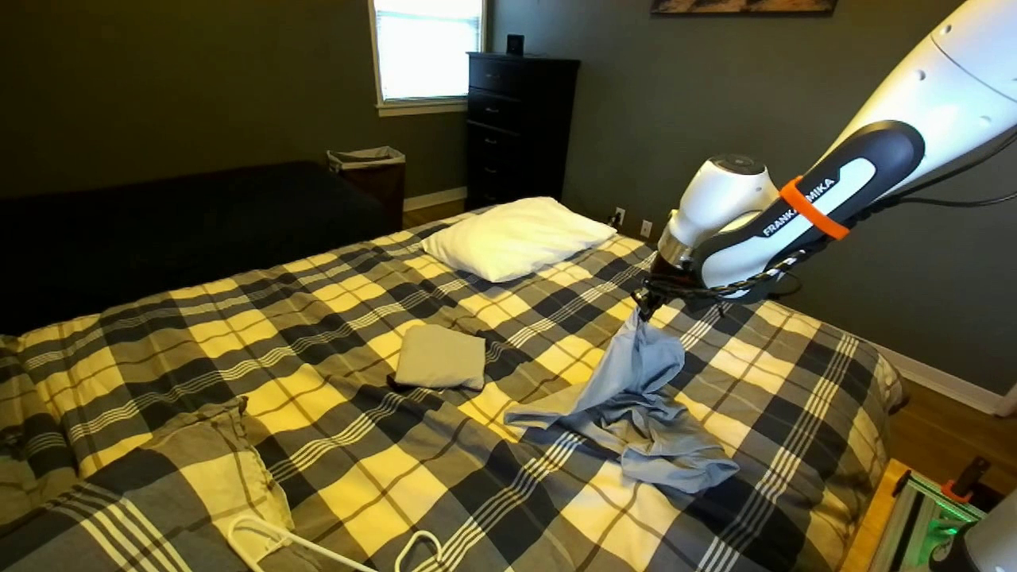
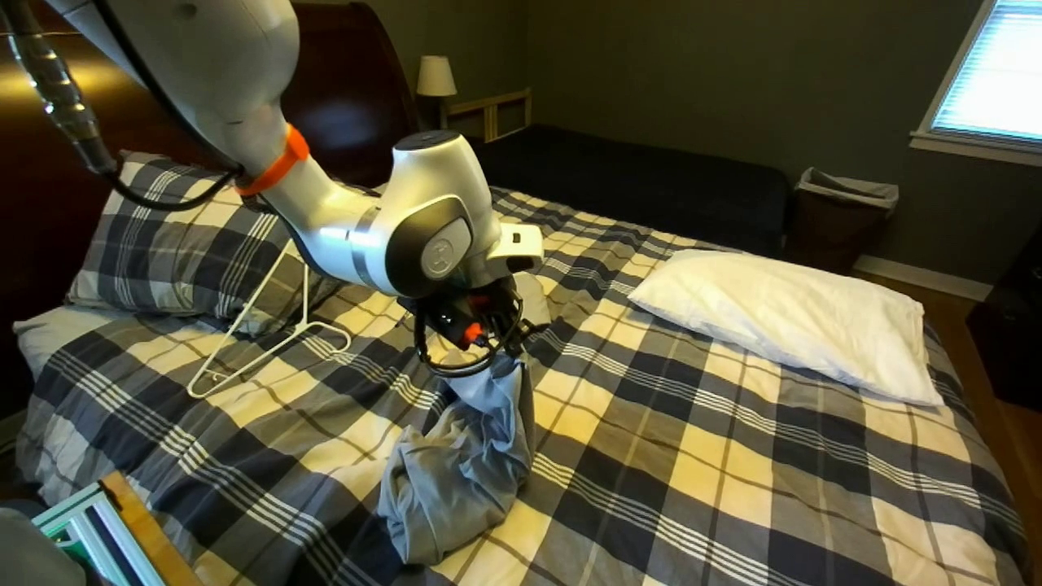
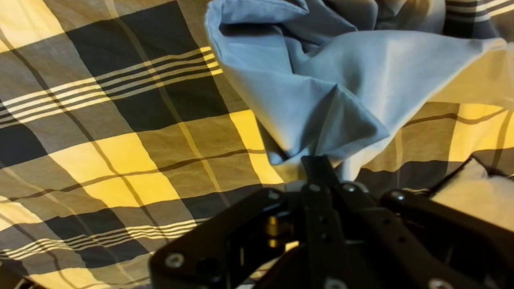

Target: Unfold the pillowcase

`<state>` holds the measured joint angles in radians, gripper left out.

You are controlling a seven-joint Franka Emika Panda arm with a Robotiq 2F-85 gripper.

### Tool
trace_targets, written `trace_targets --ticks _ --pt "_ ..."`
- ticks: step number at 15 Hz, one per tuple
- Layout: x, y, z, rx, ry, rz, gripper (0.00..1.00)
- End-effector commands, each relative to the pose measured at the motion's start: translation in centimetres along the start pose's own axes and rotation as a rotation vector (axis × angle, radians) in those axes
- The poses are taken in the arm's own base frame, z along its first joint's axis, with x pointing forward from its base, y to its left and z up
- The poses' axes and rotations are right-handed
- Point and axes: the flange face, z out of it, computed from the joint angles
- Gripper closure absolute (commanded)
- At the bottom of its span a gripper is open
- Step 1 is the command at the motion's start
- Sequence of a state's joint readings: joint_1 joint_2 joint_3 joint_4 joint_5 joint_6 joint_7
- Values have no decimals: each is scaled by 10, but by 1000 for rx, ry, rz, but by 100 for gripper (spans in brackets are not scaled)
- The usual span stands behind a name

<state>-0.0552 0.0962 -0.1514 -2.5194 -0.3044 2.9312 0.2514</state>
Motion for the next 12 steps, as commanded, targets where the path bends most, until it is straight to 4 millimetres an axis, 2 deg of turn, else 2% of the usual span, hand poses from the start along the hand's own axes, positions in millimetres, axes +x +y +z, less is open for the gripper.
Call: trace_targets --ticks 1,5,9,10,11,12 --pt "19 8 0 25 128 74 100" --pt "58 18 -7 73 338 176 100" --pt "91 39 26 29 362 242 100" --pt "95 42 36 17 353 251 74" --pt "98 44 45 2 334 257 72" --pt "100 45 52 -2 331 266 66"
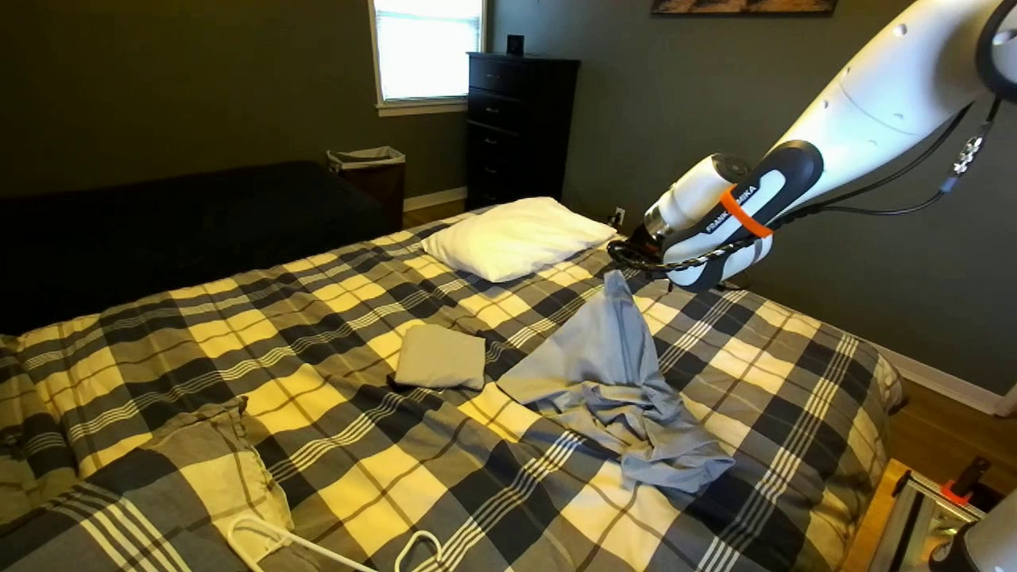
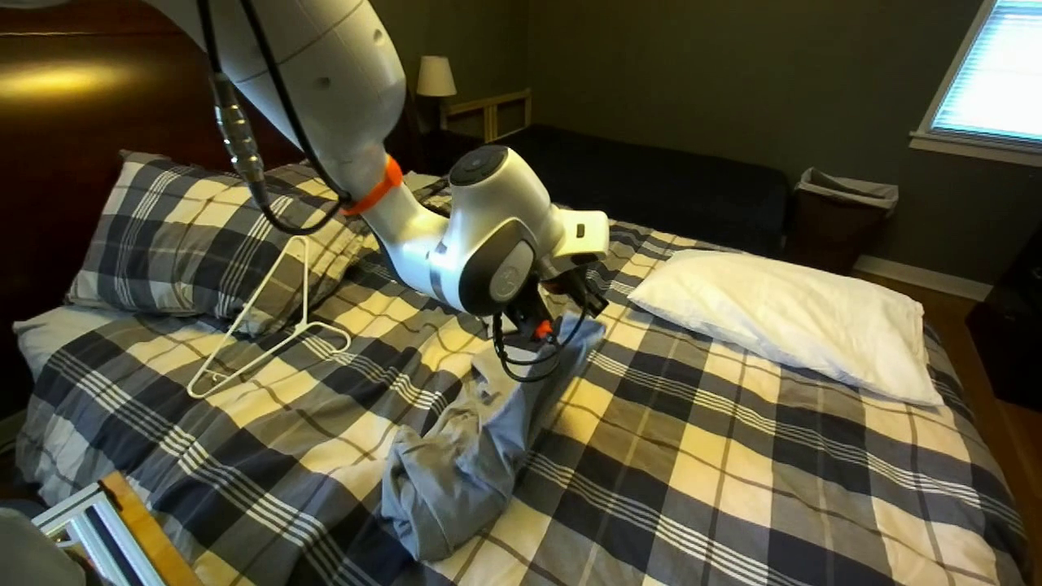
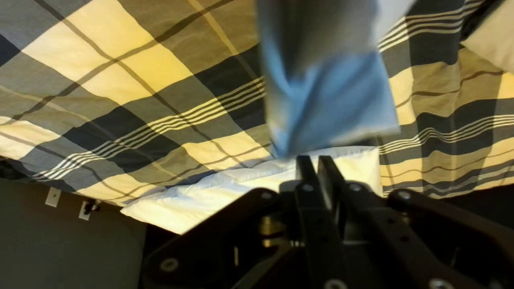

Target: Unfold the pillowcase

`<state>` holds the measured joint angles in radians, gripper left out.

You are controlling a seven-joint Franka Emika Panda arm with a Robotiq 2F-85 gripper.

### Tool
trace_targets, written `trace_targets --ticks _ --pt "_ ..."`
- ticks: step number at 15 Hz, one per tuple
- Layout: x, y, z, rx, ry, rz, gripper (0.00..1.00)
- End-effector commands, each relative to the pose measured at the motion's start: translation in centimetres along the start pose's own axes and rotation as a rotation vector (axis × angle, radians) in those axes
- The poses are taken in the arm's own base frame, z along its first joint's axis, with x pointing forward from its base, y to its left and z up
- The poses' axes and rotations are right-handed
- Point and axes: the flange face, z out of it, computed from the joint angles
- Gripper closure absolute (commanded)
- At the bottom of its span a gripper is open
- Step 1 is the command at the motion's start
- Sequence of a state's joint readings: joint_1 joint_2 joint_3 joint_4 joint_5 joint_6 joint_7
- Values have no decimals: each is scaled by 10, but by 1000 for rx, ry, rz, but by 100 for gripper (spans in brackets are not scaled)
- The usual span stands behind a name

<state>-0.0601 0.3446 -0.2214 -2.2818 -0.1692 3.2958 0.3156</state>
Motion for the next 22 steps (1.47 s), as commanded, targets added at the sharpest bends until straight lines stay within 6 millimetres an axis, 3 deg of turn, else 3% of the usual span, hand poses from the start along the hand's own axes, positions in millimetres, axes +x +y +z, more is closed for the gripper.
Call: trace_targets --ticks 1,5,9,13,15,19,20,22 --pt "5 1 39 -42 -12 41 60" --pt "6 0 36 -53 -7 63 29" --pt "-47 -28 -5 20 -173 -84 1" --pt "-112 -48 -42 65 -358 -197 0" --pt "-137 -39 -56 38 -464 -203 0" --pt "-153 2 -76 -97 -551 -185 0" --pt "-145 -13 -59 -51 -537 -198 0" --pt "-143 -6 -64 -58 -532 -192 0"
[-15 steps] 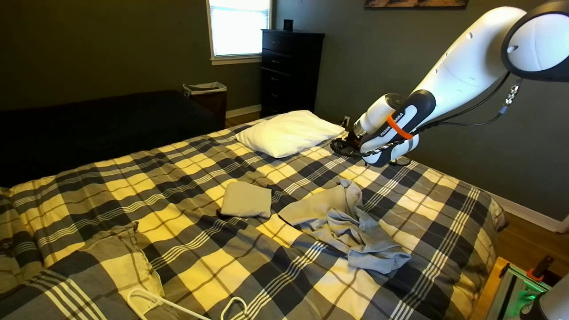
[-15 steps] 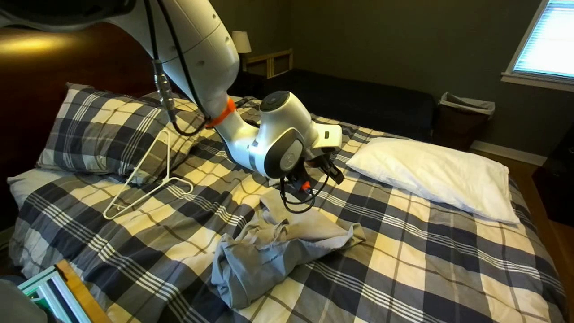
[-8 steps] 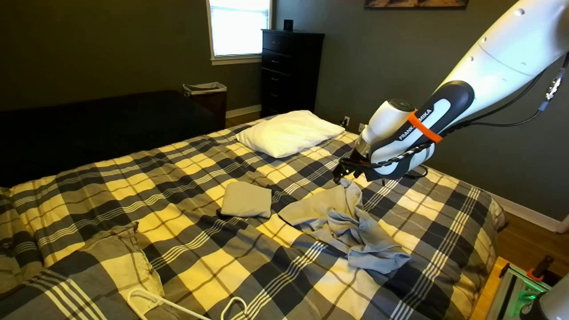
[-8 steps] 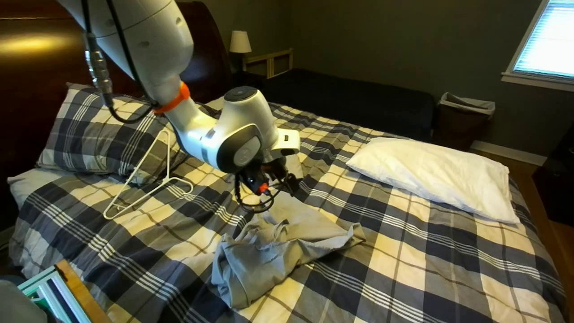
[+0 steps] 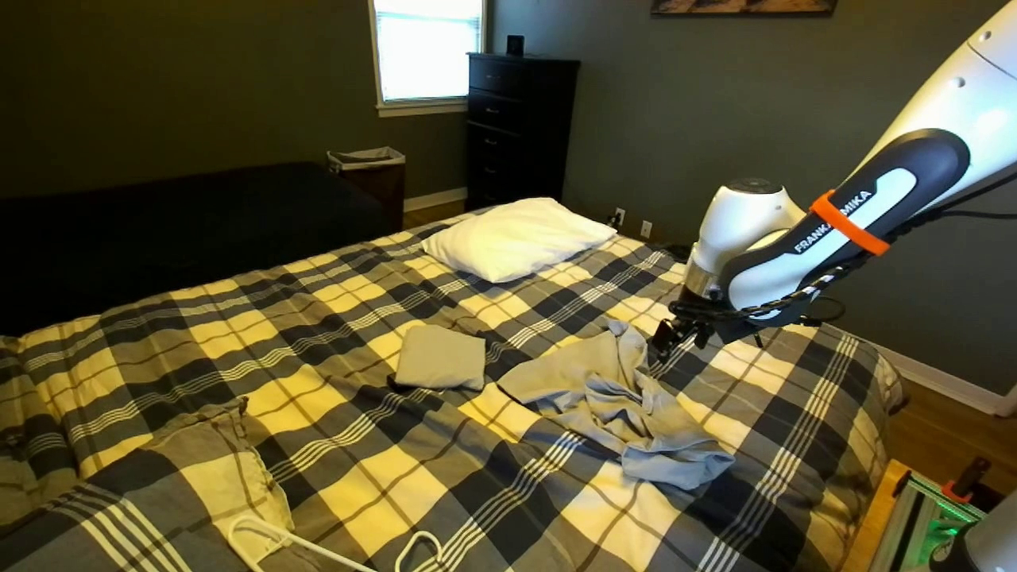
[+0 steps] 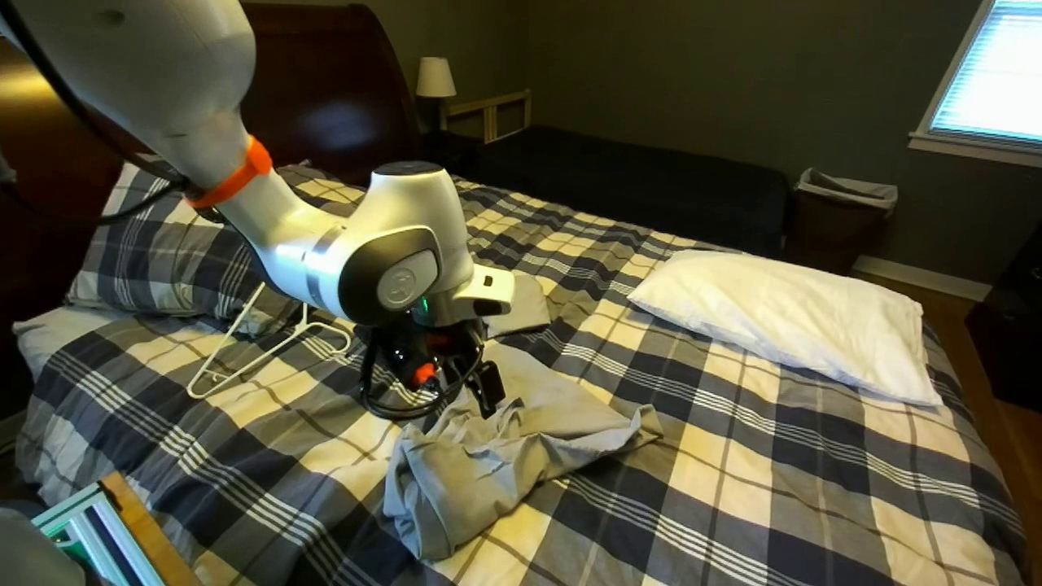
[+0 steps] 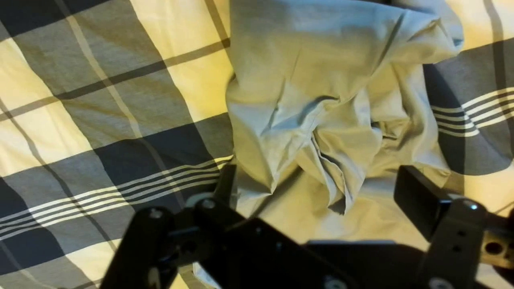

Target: Unfold the pillowcase

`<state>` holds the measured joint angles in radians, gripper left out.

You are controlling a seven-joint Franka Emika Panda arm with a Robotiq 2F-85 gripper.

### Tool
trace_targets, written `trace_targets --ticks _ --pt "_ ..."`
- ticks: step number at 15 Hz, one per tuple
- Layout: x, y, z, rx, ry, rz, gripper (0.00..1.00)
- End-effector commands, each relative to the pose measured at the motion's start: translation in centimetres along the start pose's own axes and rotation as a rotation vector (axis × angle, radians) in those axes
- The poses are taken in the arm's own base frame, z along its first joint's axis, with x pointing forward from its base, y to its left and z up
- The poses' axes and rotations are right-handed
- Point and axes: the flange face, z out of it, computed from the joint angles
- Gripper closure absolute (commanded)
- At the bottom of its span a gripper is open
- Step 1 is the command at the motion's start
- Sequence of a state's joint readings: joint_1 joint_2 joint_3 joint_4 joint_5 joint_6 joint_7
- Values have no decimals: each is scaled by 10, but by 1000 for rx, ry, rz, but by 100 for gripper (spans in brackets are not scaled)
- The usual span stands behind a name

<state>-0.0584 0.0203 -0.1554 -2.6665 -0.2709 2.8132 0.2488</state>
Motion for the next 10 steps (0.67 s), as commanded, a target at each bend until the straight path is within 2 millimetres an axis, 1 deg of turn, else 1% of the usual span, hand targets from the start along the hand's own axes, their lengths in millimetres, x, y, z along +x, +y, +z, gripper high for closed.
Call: trace_targets --ticks 1,2,4,7,8,10 --pt "1 -2 0 1 0 -4 0" --pt "6 -3 3 -17 -8 48 0" --pt "13 4 12 -44 2 186 0" --pt "13 3 37 -53 -9 345 0" --pt "14 3 48 -65 -25 379 0" --pt "10 -4 69 -48 -59 366 0"
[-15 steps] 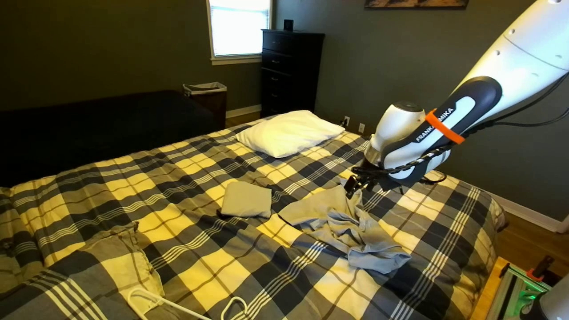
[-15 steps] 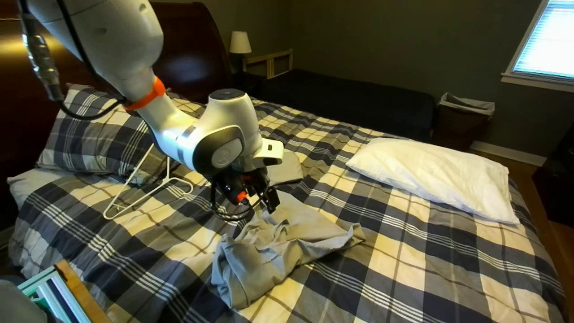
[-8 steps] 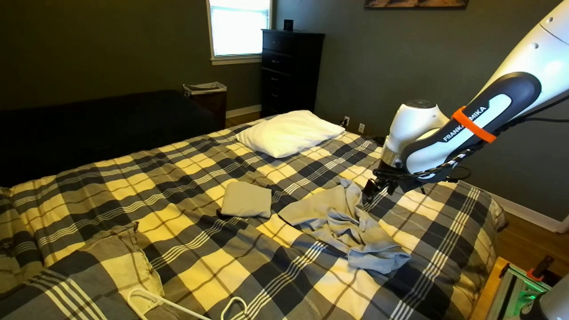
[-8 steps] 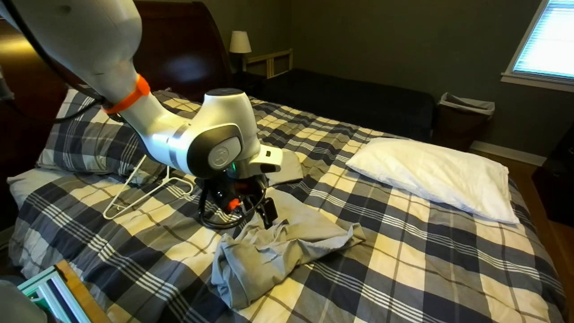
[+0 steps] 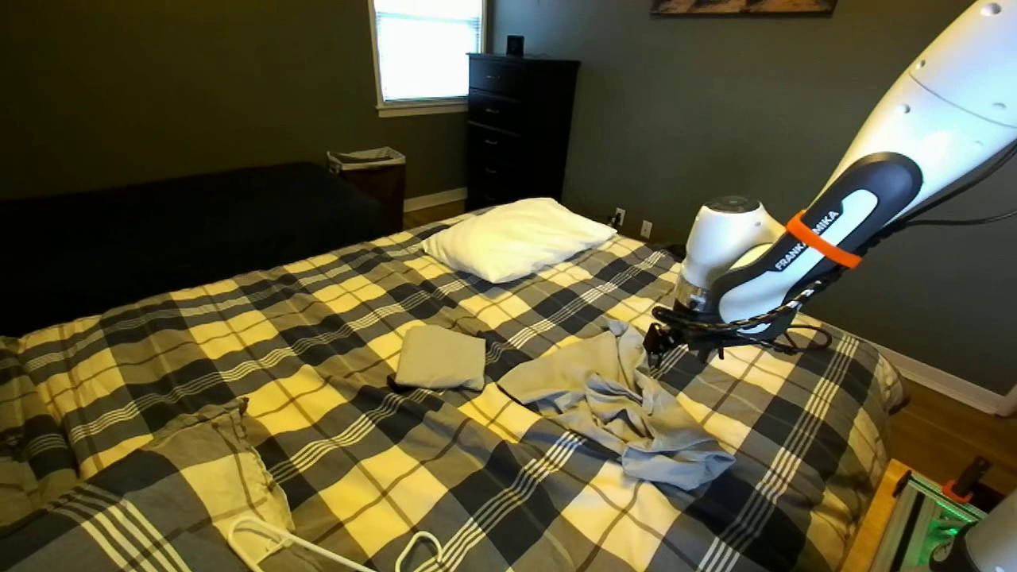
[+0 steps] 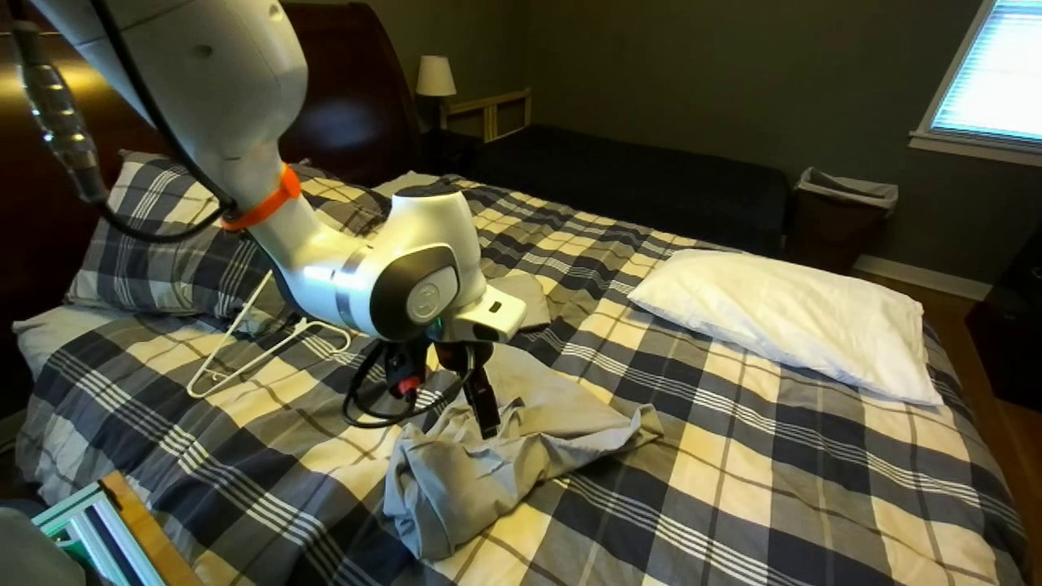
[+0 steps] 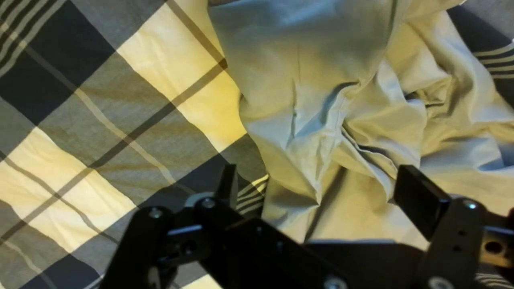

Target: Unfold the pillowcase

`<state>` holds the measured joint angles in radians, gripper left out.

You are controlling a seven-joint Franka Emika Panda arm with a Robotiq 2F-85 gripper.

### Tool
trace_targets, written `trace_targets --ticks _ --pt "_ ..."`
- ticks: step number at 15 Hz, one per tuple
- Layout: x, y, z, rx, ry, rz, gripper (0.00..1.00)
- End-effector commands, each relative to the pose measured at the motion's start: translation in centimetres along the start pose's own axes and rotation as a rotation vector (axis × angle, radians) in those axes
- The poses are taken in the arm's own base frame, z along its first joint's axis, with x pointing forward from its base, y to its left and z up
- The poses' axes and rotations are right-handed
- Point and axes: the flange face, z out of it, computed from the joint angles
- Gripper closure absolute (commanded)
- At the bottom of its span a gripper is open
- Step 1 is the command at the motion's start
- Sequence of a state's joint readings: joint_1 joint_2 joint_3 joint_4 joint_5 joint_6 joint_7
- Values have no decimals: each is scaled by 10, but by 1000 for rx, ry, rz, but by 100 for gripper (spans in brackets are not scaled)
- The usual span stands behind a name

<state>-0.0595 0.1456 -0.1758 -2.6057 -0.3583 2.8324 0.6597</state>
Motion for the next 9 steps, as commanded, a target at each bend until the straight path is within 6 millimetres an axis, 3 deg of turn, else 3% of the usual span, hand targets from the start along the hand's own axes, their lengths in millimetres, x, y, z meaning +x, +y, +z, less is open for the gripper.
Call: trace_targets --ticks 1,5,9 --pt "-2 -15 43 6 -38 8 0" --pt "7 -36 66 35 -40 -7 0" --pt "33 -59 73 55 -14 -34 4"
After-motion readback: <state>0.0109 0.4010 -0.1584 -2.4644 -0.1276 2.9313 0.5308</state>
